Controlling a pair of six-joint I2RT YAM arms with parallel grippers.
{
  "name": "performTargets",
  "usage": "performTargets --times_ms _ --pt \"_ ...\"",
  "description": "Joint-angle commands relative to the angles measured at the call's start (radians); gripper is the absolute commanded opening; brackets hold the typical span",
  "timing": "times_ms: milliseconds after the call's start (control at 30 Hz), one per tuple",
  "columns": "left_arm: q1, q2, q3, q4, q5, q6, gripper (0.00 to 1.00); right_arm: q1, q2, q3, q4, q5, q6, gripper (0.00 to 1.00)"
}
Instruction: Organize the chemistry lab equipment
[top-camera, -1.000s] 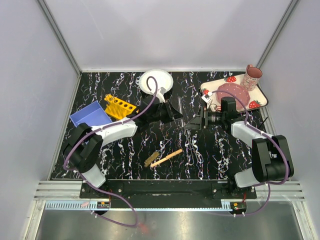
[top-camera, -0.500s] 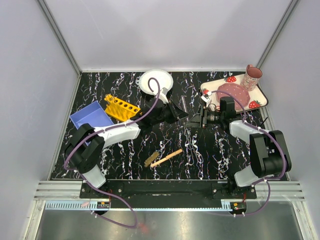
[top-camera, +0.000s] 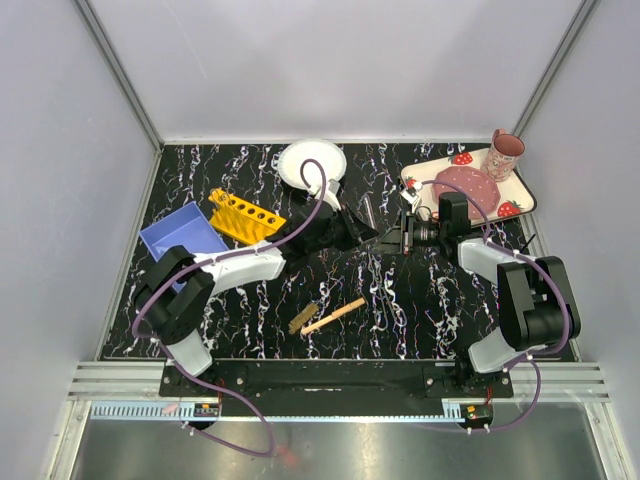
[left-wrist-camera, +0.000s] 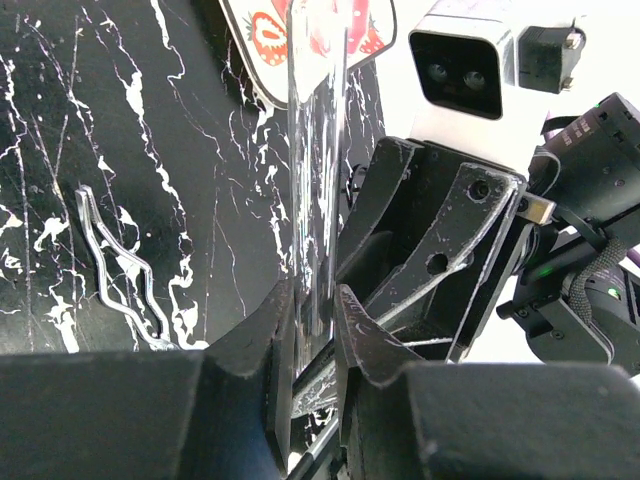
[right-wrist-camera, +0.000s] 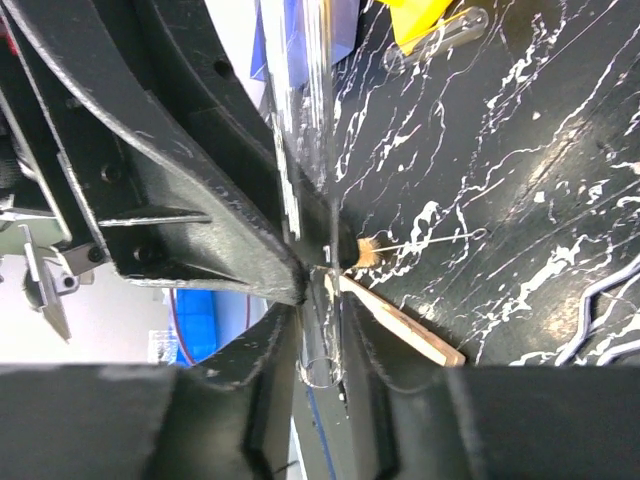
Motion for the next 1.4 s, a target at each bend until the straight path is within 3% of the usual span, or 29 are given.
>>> performTargets --times_ms 0,167,200,300,333,433,600,867,1200,1367 --pt "-0.014 -0.005 0.048 0.027 -0.033 0.011 0.11 0.004 0.019 0.055 0.004 -0.023 -0.013 0.24" --pt "-0.01 -0.036 0.048 -0.025 -0.061 0.031 0.37 0.004 0.015 0.061 -0.007 -0.052 -0.039 0.17" --pt "-0.006 -0.056 0.048 -0.052 -0.067 0.036 0.49 0.003 0.01 0.061 -0.012 -0.055 -0.047 0.16" --pt "0.018 -0.089 0.045 -0.112 -0.062 0.059 0.69 0.017 -0.013 0.062 -0.044 -0.058 -0.091 0.16" --pt "0.027 -0.118 0.034 -0.129 -0.047 0.071 0.8 0.026 -0.019 0.065 -0.064 -0.055 -0.138 0.16" --pt "0.085 -0.195 -0.001 -0.177 0.017 0.092 0.92 0.083 -0.046 0.091 -0.194 -0.023 -0.291 0.15" --pt "0.176 -0.273 0.005 -0.302 0.178 0.166 0.93 0.199 -0.065 0.134 -0.409 0.044 -0.563 0.15" --pt "0.207 -0.364 -0.035 -0.45 0.274 0.235 0.89 0.241 -0.102 0.136 -0.502 0.043 -0.714 0.16" --pt "0.207 -0.359 -0.085 -0.332 0.382 0.165 0.73 0.271 -0.115 0.148 -0.561 0.049 -0.795 0.16" --pt "0.21 -0.358 -0.108 -0.278 0.401 0.128 0.54 0.274 -0.117 0.156 -0.588 0.052 -0.826 0.17"
